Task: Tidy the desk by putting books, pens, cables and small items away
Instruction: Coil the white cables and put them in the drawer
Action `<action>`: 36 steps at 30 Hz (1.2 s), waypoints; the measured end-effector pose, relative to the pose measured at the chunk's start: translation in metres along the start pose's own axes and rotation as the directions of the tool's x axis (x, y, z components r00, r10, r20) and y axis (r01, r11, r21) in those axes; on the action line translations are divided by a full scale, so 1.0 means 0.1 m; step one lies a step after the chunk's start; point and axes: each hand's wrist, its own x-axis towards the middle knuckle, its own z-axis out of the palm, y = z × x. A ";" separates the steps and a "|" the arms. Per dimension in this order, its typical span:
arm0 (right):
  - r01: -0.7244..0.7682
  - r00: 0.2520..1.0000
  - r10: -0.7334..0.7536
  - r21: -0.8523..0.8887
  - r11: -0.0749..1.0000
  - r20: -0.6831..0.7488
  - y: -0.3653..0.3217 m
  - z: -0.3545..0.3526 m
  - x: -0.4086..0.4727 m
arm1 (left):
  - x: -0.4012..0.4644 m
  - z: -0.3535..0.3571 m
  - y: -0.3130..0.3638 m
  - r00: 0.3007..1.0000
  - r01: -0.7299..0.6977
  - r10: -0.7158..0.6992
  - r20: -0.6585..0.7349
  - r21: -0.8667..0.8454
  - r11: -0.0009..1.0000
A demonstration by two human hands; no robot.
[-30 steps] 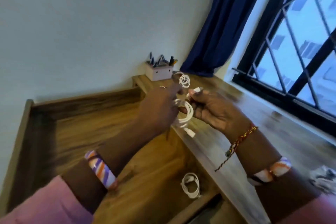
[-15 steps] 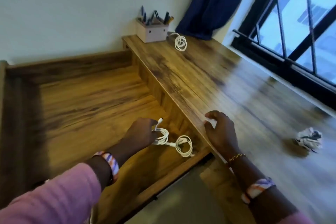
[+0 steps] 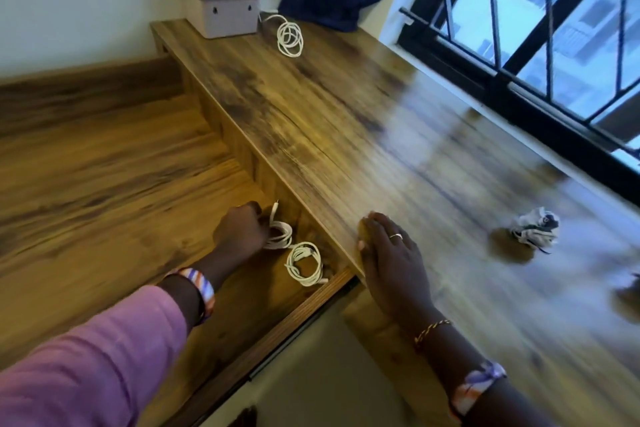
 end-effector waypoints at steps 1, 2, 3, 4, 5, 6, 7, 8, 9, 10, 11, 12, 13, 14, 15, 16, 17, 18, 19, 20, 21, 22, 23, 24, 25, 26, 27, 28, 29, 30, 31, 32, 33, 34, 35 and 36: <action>0.003 1.000 -0.003 -0.003 1.000 -0.001 -0.01 0.00 0.00 | -0.01 -0.03 -0.03 1.000 -0.014 0.014 0.017 0.009 1.000; 0.005 1.000 -0.005 -0.008 1.000 -0.006 -0.01 0.00 -0.01 | -0.03 -0.06 -0.06 0.999 -0.029 0.029 0.024 0.009 1.000; 0.009 1.000 -0.009 -0.022 1.000 -0.017 -0.01 0.00 0.00 | -0.05 -0.09 -0.09 0.999 -0.047 0.047 0.014 0.003 0.999; 0.017 0.999 -0.018 -0.048 0.999 -0.033 -0.02 0.01 0.00 | -0.08 -0.13 -0.10 0.997 -0.076 0.076 -0.011 -0.004 0.997; 0.023 0.998 -0.028 -0.085 0.996 -0.053 -0.03 0.02 0.02 | -0.10 -0.16 -0.10 0.992 -0.117 0.116 -0.051 -0.008 0.993; 0.020 0.997 -0.029 -0.127 0.992 -0.066 -0.05 0.02 0.05 | -0.13 -0.19 -0.08 0.981 -0.171 0.169 -0.099 -0.009 0.985; 0.008 0.997 -0.020 -0.168 0.986 -0.074 -0.06 0.02 0.10 | -0.15 -0.22 -0.05 0.961 -0.236 0.232 -0.151 -0.014 0.972; -0.009 0.997 -0.006 -0.203 0.979 -0.072 -0.08 0.03 0.16 | -0.16 -0.25 -0.01 0.932 -0.311 0.301 -0.200 -0.020 0.950; -0.024 0.998 0.009 -0.223 0.974 -0.064 -0.10 0.04 0.24 | -0.16 -0.28 0.04 0.899 -0.385 0.371 -0.233 -0.017 0.923; -0.029 0.998 0.017 -0.224 0.974 -0.055 -0.12 0.04 0.31 | -0.17 -0.30 0.09 0.862 -0.457 0.442 -0.246 0.000 0.890; -0.021 0.999 0.012 -0.205 0.979 -0.044 -0.13 0.06 0.40 | -0.14 -0.33 0.15 0.825 -0.516 0.506 -0.253 0.032 0.856; 0.001 1.000 -0.005 -0.170 0.986 -0.028 -0.15 0.07 0.48 | -0.11 -0.35 0.21 0.790 -0.559 0.557 -0.256 0.072 0.826; 0.035 0.999 -0.037 -0.124 0.992 -0.012 -0.16 0.10 0.58 | -0.05 -0.38 0.28 0.764 -0.585 0.593 -0.256 0.115 0.803; 0.072 0.997 -0.072 -0.070 0.995 0.000 -0.17 0.12 0.70 | 0.02 -0.42 0.34 0.749 -0.597 0.614 -0.247 0.150 0.788; 0.107 0.994 -0.107 -0.014 0.994 0.008 -0.17 0.14 0.81 | 0.09 -0.46 0.41 0.746 -0.596 0.623 -0.236 0.181 0.782; 0.143 0.990 -0.143 0.033 0.989 0.012 -0.16 0.16 0.96 | 0.22 -0.49 0.46 0.747 -0.588 0.624 -0.228 0.213 0.781; 0.172 0.985 -0.174 0.069 0.983 0.020 -0.14 0.19 1.12 | 0.35 -0.52 0.51 0.755 -0.572 0.621 -0.213 0.250 0.781; 0.192 0.980 -0.196 0.096 0.977 0.029 -0.10 0.21 1.30 | 0.50 -0.55 0.56 0.765 -0.556 0.616 -0.188 0.288 0.779; 0.200 0.978 -0.205 0.112 0.973 0.040 -0.05 0.24 1.50 | 0.65 -0.59 0.63 0.784 -0.533 0.599 -0.165 0.316 0.785; 0.201 0.977 -0.207 0.111 0.973 0.048 -0.01 0.25 1.69 | 0.83 -0.62 0.68 0.805 -0.506 0.574 -0.152 0.329 0.797; 0.200 0.977 -0.206 0.097 0.975 0.059 0.04 0.28 1.93 | 1.06 -0.65 0.74 0.835 -0.471 0.534 -0.130 0.331 0.818; 0.199 0.976 -0.203 0.063 0.978 0.077 0.10 0.29 2.15 | 1.29 -0.68 0.81 0.858 -0.439 0.499 -0.123 0.330 0.836; 0.202 0.974 -0.203 0.024 0.979 0.101 0.17 0.32 2.38 | 1.55 -0.69 0.88 0.868 -0.414 0.478 -0.133 0.334 0.846; 0.214 0.970 -0.211 -0.013 0.977 0.122 0.23 0.34 2.60 | 1.81 -0.71 0.96 0.880 -0.385 0.452 -0.150 0.334 0.861; 0.232 0.965 -0.224 -0.043 0.972 0.137 0.28 0.35 2.77 | 2.03 -0.73 1.04 0.893 -0.348 0.416 -0.170 0.323 0.880; 0.243 0.962 -0.232 -0.058 0.968 0.145 0.33 0.36 2.95 | 2.27 -0.73 1.12 0.905 -0.317 0.382 -0.187 0.303 0.899; 0.249 0.961 -0.237 -0.064 0.967 0.145 0.37 0.36 3.06 | 2.49 -0.75 1.20 0.914 -0.293 0.354 -0.200 0.279 0.915; 0.255 0.960 -0.245 -0.064 0.965 0.136 0.40 0.38 3.14 | 2.71 -0.75 1.26 0.922 -0.280 0.331 -0.199 0.246 0.928; 0.262 0.960 -0.253 -0.063 0.963 0.123 0.42 0.39 3.18 | 2.90 -0.76 1.31 0.927 -0.278 0.321 -0.197 0.215 0.936; 0.270 0.958 -0.262 -0.061 0.961 0.113 0.42 0.40 3.19 | 3.07 -0.78 1.34 0.932 -0.274 0.307 -0.191 0.179 0.945; 0.273 0.958 -0.267 -0.051 0.961 0.104 0.42 0.41 3.18 | 3.23 -0.78 1.37 0.942 -0.263 0.287 -0.177 0.146 0.954; 0.272 0.959 -0.267 -0.036 0.962 0.099 0.42 0.42 3.17 | 3.35 -0.77 1.39 0.951 -0.244 0.265 -0.160 0.137 0.960; 0.268 0.960 -0.265 -0.018 0.963 0.091 0.42 0.42 3.16 | 3.42 -0.75 1.39 0.959 -0.230 0.251 -0.133 0.157 0.960; 0.254 0.963 -0.254 0.014 0.967 0.090 0.43 0.41 3.16 | 3.43 -0.73 1.41 0.960 -0.239 0.261 -0.102 0.189 0.953; 0.227 0.969 -0.231 0.059 0.972 0.084 0.43 0.41 3.15 | 3.37 -0.70 1.41 0.955 -0.265 0.287 -0.078 0.218 0.939; 0.188 0.979 -0.195 0.117 0.975 0.057 0.43 0.39 3.14 | 3.25 -0.66 1.42 0.942 -0.306 0.331 -0.064 0.250 0.919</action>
